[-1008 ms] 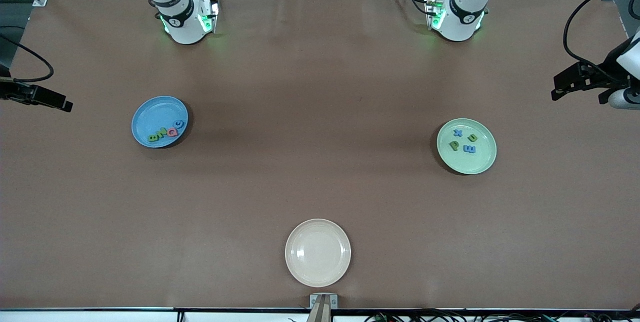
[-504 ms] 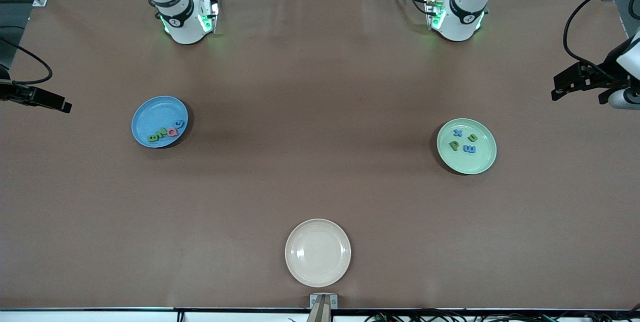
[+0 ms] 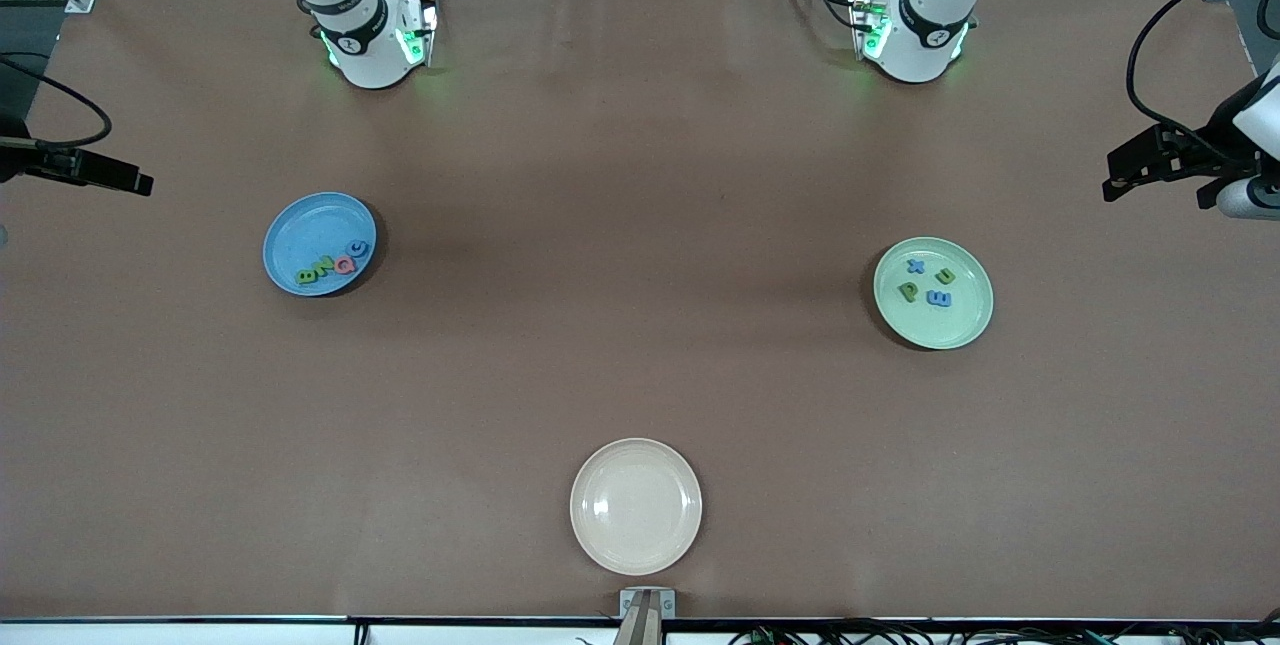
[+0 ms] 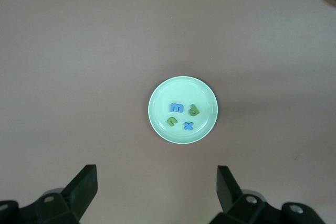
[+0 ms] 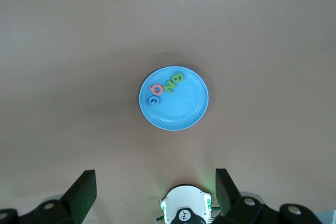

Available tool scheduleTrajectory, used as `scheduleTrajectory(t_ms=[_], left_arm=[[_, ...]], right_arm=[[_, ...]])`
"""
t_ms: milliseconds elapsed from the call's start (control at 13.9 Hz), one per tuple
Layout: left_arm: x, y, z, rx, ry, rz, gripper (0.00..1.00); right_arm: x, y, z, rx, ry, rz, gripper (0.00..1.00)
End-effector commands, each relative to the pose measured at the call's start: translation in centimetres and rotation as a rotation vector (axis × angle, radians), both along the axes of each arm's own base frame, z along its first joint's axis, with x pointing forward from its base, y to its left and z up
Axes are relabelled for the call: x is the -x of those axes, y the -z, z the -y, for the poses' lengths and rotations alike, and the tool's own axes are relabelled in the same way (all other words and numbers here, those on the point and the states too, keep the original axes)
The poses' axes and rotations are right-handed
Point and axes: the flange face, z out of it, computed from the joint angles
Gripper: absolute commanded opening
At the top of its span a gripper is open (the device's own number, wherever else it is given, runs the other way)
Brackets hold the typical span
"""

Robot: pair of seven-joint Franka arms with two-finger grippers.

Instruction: Sort uppercase to blue plate, lowercase to green plate

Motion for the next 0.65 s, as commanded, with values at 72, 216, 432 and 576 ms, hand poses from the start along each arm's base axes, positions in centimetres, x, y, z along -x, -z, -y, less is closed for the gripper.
scheduleTrajectory(t_ms=[72, 216, 432, 576], left_arm=[[0.0, -0.4, 0.1, 0.012, 0.001, -0.005, 1.00], [0.0, -0.4, 0.1, 0.012, -0.001, -0.005, 1.00], [0.0, -0.4, 0.1, 0.011, -0.004, -0.005, 1.00], [0.0, -0.4, 0.1, 0.011, -0.004, -0.003, 1.00]], right_arm=[[2.5, -2.7, 0.1, -0.006, 0.020, 0.061, 1.00], [3.6, -3.3, 0.2, -0.007, 0.024, 0.087, 1.00], [5.3, -3.1, 0.5, -0.009, 0.031, 0.113, 1.00], [6.4, -3.1, 0.6, -0.011, 0.032, 0.127, 1.00]])
